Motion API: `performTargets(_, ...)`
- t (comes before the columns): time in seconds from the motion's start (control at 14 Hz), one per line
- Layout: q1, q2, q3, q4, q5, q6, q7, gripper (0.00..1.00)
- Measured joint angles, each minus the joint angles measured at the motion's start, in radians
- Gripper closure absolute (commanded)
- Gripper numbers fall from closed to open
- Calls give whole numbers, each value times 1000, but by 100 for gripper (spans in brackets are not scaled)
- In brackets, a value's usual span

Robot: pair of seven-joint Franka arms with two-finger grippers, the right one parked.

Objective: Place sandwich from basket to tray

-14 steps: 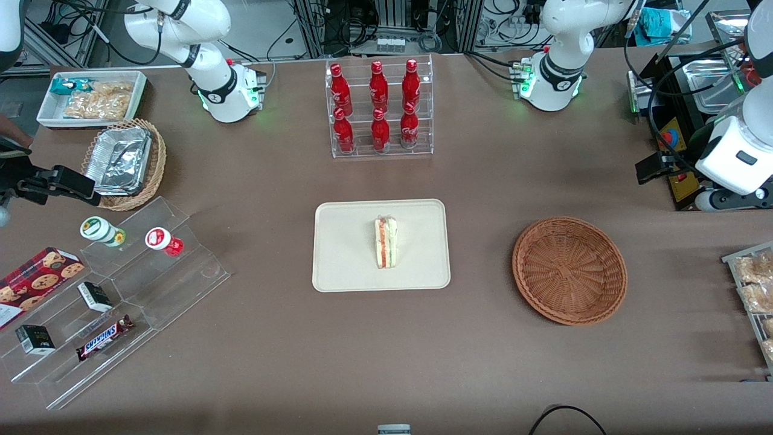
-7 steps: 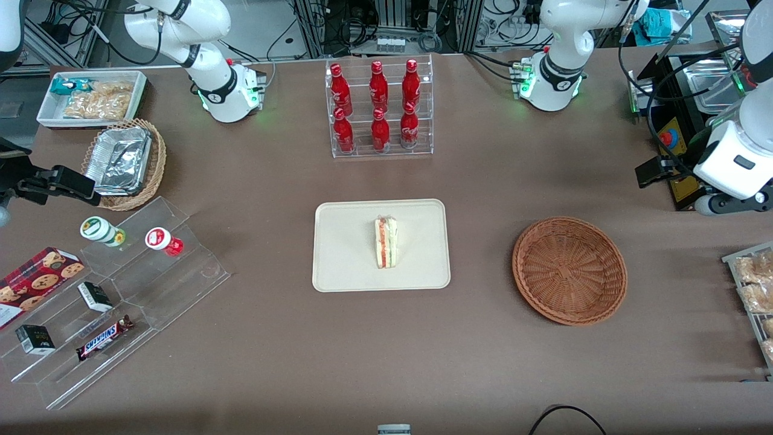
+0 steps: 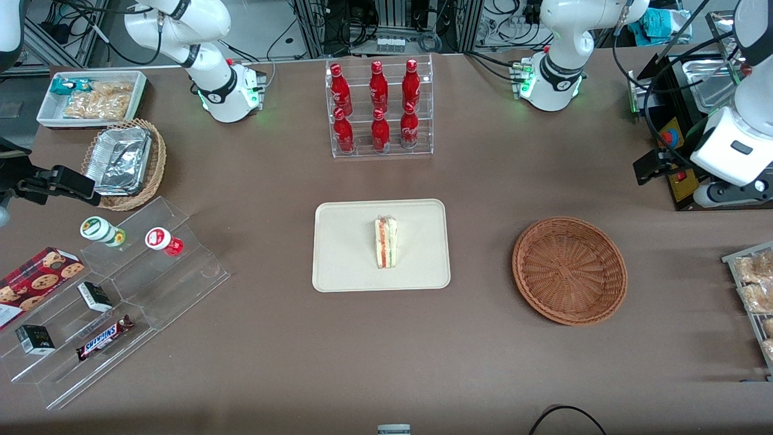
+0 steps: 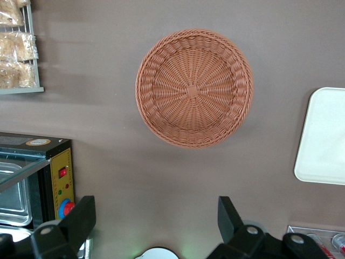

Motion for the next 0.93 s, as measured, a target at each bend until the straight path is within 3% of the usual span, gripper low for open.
performTargets(0.29, -91, -4, 112, -6, 0, -1, 10, 0)
performTargets(0.93, -93, -4, 118, -6, 0, -2, 10, 0)
